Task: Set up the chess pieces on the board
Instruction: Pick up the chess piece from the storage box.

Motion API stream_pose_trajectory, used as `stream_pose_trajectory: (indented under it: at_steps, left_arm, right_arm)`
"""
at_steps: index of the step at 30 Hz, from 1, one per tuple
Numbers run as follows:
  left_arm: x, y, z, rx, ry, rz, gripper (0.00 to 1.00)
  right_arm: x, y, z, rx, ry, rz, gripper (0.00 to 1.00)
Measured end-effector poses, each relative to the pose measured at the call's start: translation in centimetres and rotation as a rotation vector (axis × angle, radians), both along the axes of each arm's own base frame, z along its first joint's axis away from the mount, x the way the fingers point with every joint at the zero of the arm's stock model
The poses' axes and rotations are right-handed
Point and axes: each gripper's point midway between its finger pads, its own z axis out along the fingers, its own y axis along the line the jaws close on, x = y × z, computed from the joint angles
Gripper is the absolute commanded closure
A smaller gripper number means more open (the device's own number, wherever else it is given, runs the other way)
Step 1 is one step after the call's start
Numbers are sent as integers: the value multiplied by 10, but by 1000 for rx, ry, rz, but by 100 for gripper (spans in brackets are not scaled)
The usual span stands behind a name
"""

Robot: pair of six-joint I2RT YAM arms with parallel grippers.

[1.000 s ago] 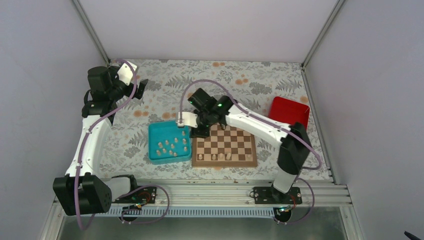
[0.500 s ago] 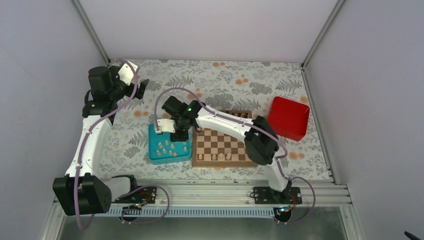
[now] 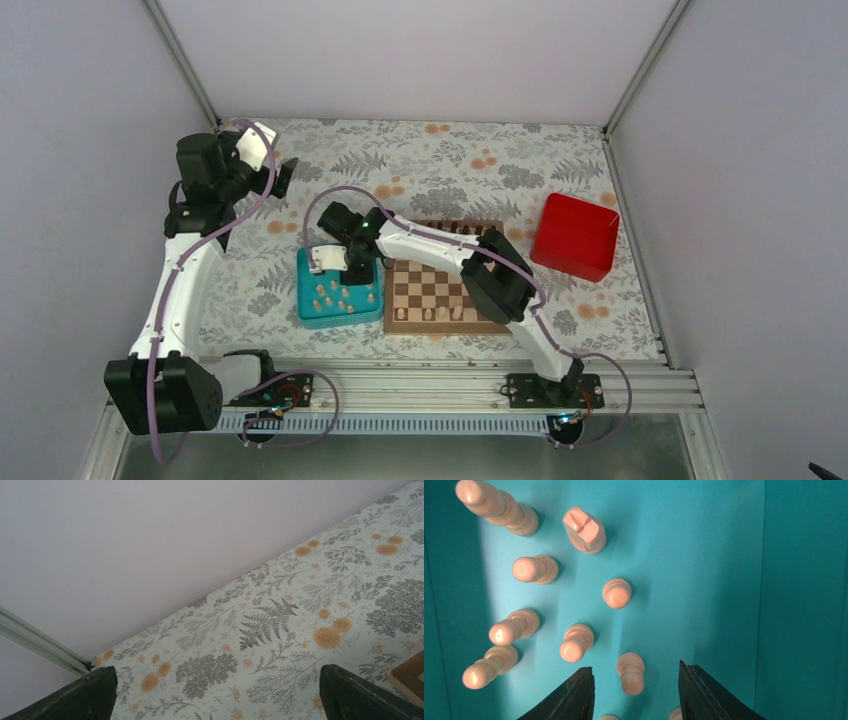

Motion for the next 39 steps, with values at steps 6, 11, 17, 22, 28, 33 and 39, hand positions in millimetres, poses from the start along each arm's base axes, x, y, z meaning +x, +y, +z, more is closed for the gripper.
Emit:
stream_pose_trajectory:
  at_steps: [6, 11, 17, 22, 28, 33, 39]
  left_arm:
    - [0, 0, 0, 0, 0, 0, 0]
    - [0, 0, 0, 0, 0, 0, 0]
    - [0, 0, 0, -1, 0, -1, 0]
    - [0, 0, 0, -1, 0, -1, 0]
    - [0, 0, 0, -1, 0, 0, 0]
    - [0, 0, 0, -1, 0, -1, 0]
    - [0, 0, 0, -1, 0, -1, 0]
  right_arm:
    - [0, -1, -2, -5, 1, 0, 63]
    - [4, -3, -3, -8, -2, -7, 64]
    - [7, -6, -8, -17, 2, -15, 66]
    - [10, -7, -9, -17, 2, -21, 71]
    - [9, -7, -14, -22, 8, -20, 74]
    - [8, -7, -17, -24, 18, -16, 86]
    - [6, -6, -18, -21, 27, -17, 95]
